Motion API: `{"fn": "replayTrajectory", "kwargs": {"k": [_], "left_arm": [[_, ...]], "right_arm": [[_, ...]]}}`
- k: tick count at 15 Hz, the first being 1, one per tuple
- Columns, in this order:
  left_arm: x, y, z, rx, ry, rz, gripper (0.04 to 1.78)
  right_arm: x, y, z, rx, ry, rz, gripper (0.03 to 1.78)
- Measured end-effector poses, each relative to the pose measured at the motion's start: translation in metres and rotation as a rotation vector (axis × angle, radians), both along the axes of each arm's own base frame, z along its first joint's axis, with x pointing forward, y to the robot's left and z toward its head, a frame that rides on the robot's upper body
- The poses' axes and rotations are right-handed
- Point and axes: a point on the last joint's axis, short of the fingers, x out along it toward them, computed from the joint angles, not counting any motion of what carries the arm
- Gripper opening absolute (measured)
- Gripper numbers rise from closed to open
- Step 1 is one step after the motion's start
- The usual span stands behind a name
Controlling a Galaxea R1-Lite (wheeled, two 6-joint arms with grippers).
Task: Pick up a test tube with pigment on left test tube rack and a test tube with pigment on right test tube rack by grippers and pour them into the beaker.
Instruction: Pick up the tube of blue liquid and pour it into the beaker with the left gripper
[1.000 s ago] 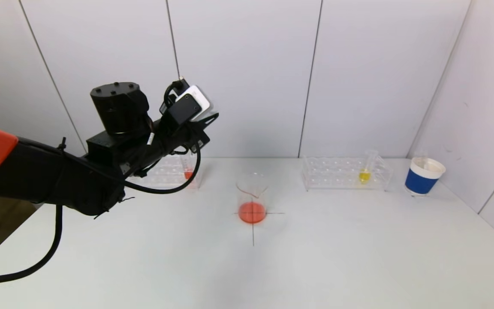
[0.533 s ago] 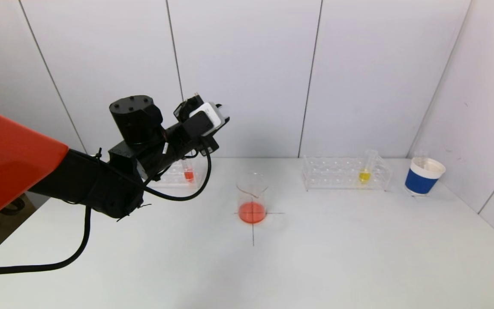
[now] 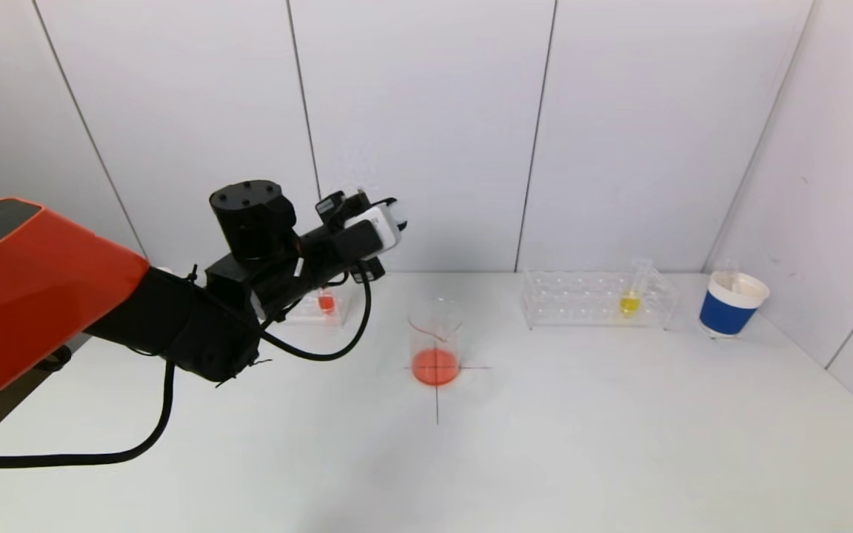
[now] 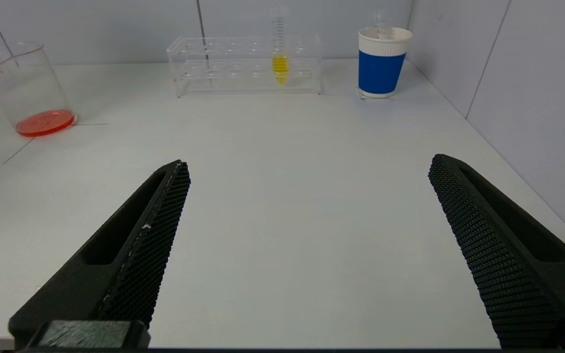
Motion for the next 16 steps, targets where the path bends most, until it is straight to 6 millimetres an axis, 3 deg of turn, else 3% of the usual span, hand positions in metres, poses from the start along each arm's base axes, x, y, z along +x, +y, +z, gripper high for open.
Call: {"fn": "replayTrajectory", "kwargs": {"k": [7, 16], "left_arm": [[-0.002, -0.015, -0.015, 0.078, -0.047, -0.055, 0.42], [0.001, -0.017, -0.034, 0.149, -0.134, -0.075, 0.42]], "right_arm": [[0.000, 0.000, 0.000, 0.000, 0.000, 0.000, 1.77], [0.000, 0.000, 0.000, 0.000, 0.001, 0.000, 1.77]]}}
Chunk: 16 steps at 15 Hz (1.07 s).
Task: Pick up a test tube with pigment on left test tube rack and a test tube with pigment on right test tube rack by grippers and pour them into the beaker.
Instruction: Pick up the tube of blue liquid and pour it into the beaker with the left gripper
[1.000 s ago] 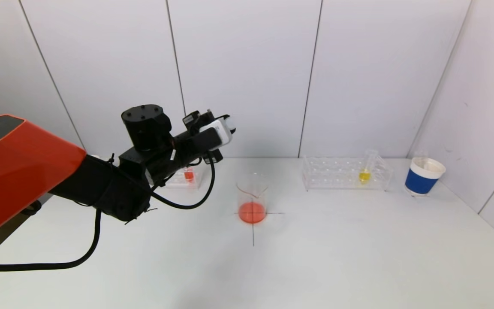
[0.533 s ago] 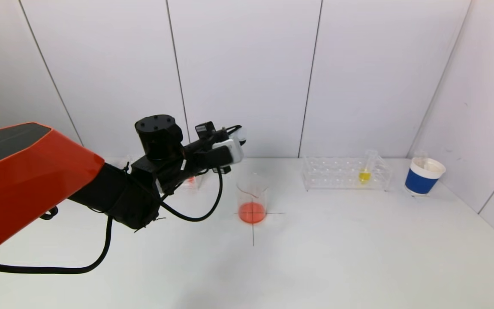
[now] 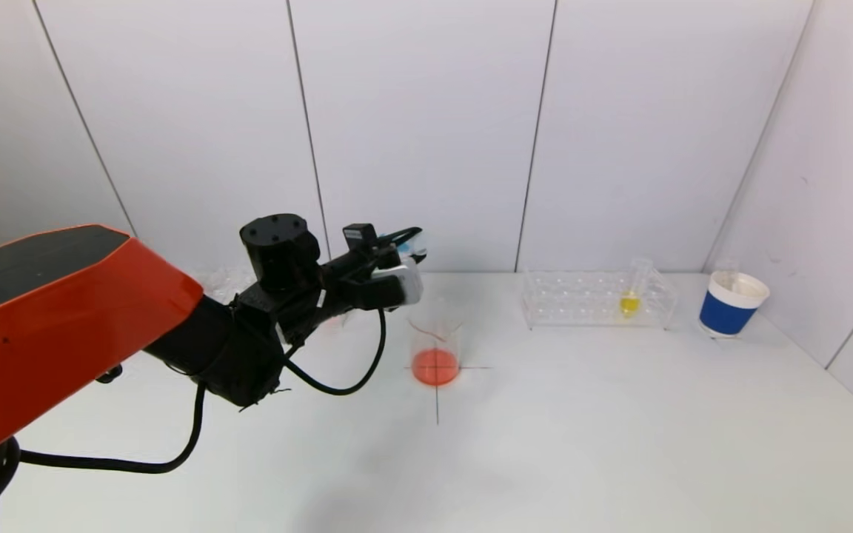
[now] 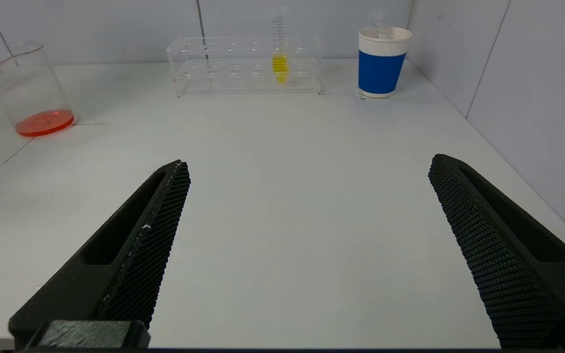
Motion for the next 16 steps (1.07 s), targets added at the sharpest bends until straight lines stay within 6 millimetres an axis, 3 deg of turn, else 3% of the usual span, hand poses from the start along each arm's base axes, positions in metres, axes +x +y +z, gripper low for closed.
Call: {"fn": "replayTrajectory", "kwargs": {"k": [5, 16], "left_arm": [[0.001, 0.003, -0.015, -0.003, -0.013, -0.019, 0.42], [-0.004, 0.004, -0.023, -0.008, -0.046, -0.060, 0.42]], "right_arm": [[0.000, 0.000, 0.000, 0.000, 0.000, 0.000, 1.77], [0.000, 0.000, 0.000, 0.000, 0.000, 0.000, 1.77]]}}
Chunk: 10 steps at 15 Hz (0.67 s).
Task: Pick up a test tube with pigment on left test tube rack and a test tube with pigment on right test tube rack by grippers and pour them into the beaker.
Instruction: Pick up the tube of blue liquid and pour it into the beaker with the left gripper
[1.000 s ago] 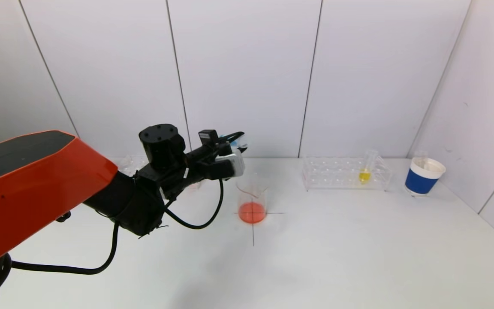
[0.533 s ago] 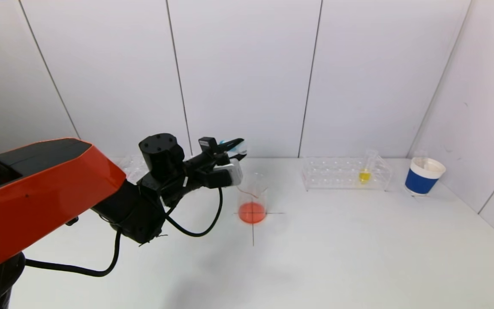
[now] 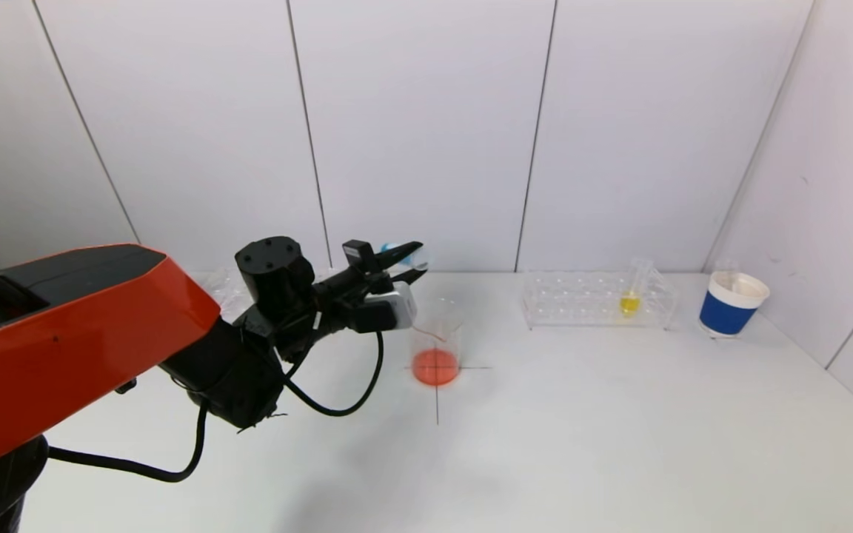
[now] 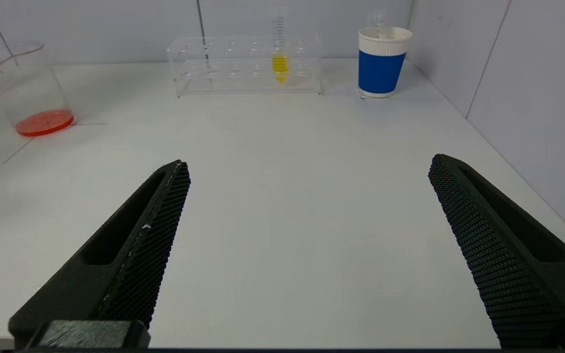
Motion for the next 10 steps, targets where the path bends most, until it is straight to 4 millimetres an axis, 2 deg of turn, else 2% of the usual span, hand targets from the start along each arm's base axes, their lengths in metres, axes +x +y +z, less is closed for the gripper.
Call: {"fn": "replayTrajectory", "kwargs": {"k": [10], "left_arm": [[-0.0054, 0.0017, -0.0015, 0.053, -0.044, -0.013, 0.42]], "right_arm": [[0.0000, 0.0000, 0.0000, 0.000, 0.000, 0.000, 1.77]]}}
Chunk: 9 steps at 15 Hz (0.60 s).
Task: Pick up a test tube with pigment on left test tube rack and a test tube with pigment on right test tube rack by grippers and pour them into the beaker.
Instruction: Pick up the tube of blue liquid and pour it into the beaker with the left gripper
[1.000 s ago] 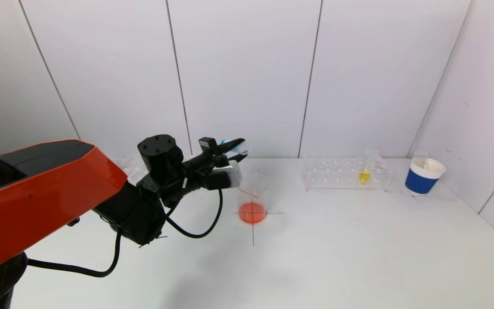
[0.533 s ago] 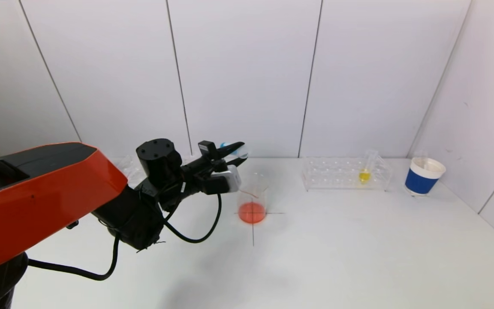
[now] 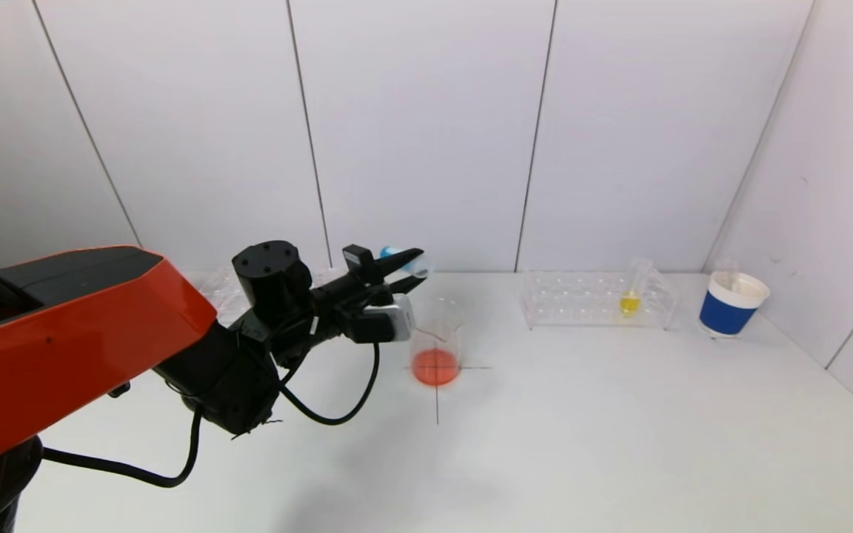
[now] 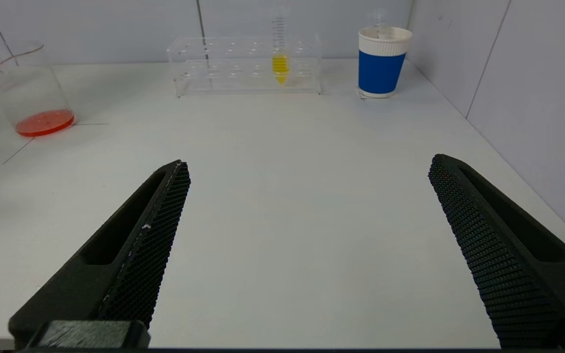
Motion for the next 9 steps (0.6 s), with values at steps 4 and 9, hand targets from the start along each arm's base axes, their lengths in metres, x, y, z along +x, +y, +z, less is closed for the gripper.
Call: {"fn": "replayTrajectory", "kwargs": {"k": [4, 9], "left_arm": [[-0.0010, 0.0003, 0.0027, 0.023, -0.036, 0.007, 0.42], [-0.0025, 0.0008, 0.0033, 0.052, -0.071, 0.014, 0.42]], "right_arm": [[-0.0001, 0.0000, 0.0002, 0.000, -0.001, 0.000, 1.77], [-0.0001, 0.0000, 0.0002, 0.000, 0.000, 0.000, 1.77]]}}
